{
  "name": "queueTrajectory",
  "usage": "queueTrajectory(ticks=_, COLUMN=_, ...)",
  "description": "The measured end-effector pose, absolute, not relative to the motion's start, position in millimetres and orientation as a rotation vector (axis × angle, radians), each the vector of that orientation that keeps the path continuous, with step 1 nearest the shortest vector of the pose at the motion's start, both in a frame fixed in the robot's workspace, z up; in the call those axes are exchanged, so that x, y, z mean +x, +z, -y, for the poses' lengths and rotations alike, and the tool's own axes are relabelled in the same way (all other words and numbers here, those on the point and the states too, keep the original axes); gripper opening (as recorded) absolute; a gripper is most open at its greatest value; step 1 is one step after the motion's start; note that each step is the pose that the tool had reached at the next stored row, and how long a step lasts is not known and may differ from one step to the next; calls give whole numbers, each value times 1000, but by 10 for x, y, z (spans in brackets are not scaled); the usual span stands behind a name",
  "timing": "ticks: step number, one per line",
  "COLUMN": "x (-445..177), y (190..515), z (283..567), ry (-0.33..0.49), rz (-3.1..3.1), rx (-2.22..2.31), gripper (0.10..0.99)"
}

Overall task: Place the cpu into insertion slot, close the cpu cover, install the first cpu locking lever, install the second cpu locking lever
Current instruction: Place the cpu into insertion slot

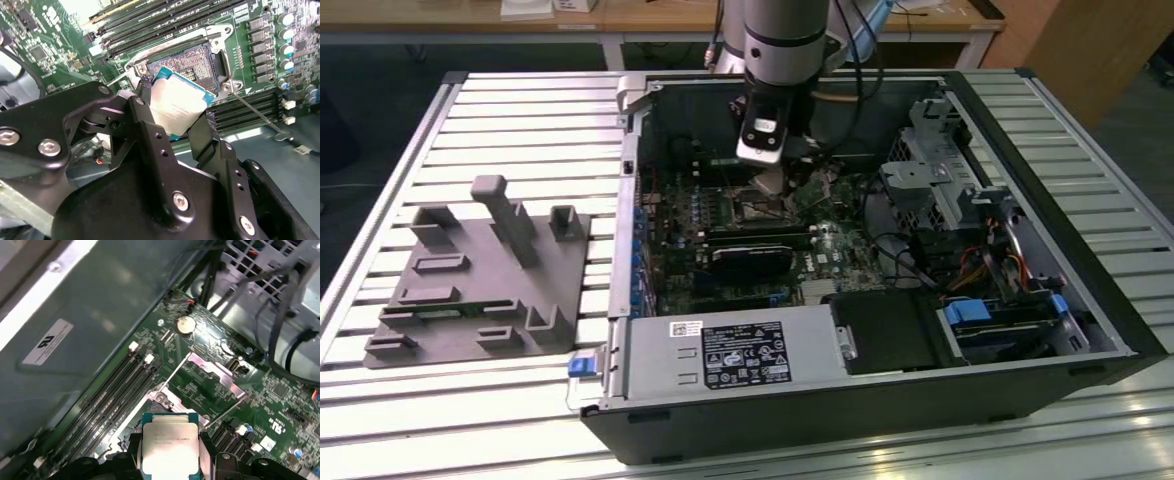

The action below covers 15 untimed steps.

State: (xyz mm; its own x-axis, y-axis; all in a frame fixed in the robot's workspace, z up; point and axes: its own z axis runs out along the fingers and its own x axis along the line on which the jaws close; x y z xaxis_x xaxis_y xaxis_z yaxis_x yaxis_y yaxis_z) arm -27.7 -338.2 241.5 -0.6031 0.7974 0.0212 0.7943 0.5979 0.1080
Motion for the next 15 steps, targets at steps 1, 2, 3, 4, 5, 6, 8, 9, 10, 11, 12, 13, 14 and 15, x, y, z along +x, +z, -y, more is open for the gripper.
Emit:
queueTrajectory(ticks=1, x=-279, y=2412, z=3382, ry=165, rz=-2773, rx=1402, gripper=541)
queueTrajectory(ticks=2, x=-281, y=2408, z=3382, ry=165, rz=-2764, rx=1419, gripper=541)
queueTrajectory(ticks=3, x=-283, y=2404, z=3382, ry=164, rz=-2753, rx=1438, gripper=541)
queueTrajectory(ticks=4, x=-284, y=2400, z=3383, ry=164, rz=-2742, rx=1458, gripper=541)
queueTrajectory(ticks=5, x=-285, y=2396, z=3382, ry=164, rz=-2730, rx=1478, gripper=541)
queueTrajectory(ticks=6, x=-286, y=2392, z=3382, ry=163, rz=-2717, rx=1499, gripper=541)
queueTrajectory(ticks=8, x=-287, y=2383, z=3382, ry=162, rz=-2690, rx=1544, gripper=541)
queueTrajectory(ticks=9, x=-287, y=2379, z=3383, ry=162, rz=-2677, rx=1566, gripper=541)
queueTrajectory(ticks=10, x=-287, y=2374, z=3382, ry=161, rz=-2663, rx=1588, gripper=541)
queueTrajectory(ticks=11, x=-288, y=2370, z=3383, ry=160, rz=-2649, rx=1609, gripper=541)
queueTrajectory(ticks=12, x=-288, y=2366, z=3383, ry=160, rz=-2634, rx=1631, gripper=541)
queueTrajectory(ticks=13, x=-288, y=2362, z=3382, ry=159, rz=-2620, rx=1653, gripper=541)
queueTrajectory(ticks=14, x=-288, y=2357, z=3382, ry=159, rz=-2605, rx=1675, gripper=541)
queueTrajectory(ticks=15, x=-288, y=2353, z=3382, ry=158, rz=-2589, rx=1698, gripper=541)
